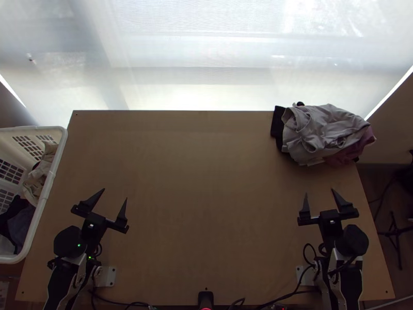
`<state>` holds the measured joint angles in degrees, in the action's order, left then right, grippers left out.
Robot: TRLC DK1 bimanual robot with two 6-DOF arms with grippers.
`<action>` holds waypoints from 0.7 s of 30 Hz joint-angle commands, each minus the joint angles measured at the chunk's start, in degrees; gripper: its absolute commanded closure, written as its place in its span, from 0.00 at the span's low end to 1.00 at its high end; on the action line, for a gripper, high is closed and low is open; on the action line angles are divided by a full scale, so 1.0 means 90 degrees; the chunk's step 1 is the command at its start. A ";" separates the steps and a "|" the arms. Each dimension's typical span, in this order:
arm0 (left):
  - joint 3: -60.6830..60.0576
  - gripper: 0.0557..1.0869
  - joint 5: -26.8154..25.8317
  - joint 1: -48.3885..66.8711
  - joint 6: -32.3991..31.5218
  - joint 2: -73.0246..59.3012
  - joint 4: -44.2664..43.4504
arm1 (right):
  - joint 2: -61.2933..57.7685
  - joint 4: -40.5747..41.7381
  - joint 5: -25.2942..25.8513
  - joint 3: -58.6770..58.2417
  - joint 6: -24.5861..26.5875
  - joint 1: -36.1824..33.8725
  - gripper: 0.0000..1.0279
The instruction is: Fold the t-shirt
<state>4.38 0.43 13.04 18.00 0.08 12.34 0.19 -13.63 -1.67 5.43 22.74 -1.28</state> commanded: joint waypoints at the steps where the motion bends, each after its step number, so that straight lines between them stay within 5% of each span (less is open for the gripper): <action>1: 0.0001 0.05 -0.0067 0.0163 -0.0066 0.0001 0.0006 | -0.0001 0.0010 0.0069 0.0002 0.0032 0.0269 0.05; 4: -0.0008 0.05 -0.0077 0.0260 0.0900 -0.0008 0.0026 | -0.0021 0.0079 0.0127 -0.0008 0.0012 -0.0170 0.05; 7: 0.0031 0.05 0.0646 0.0299 0.0441 0.0011 -0.0775 | -0.0138 0.0626 0.0391 0.0012 0.0051 -0.0131 0.05; 9: 0.0040 0.05 0.0636 -0.0072 0.0471 -0.0008 -0.1283 | -0.0480 0.1026 0.0860 0.0041 0.0168 -0.0092 0.05; 14: 0.0704 0.05 0.1291 -0.0560 0.0500 -0.0858 -0.1732 | -0.2687 0.1885 0.1270 0.0939 0.0305 -0.0483 0.05; 21: 0.4162 0.05 0.1261 -0.2513 -0.0223 -0.3348 -0.0306 | -0.4747 -0.0322 0.1289 0.4475 -0.0427 -0.0180 0.05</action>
<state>20.78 10.17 2.74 19.29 -13.89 1.83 -26.83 -4.69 8.60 22.85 22.92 -4.43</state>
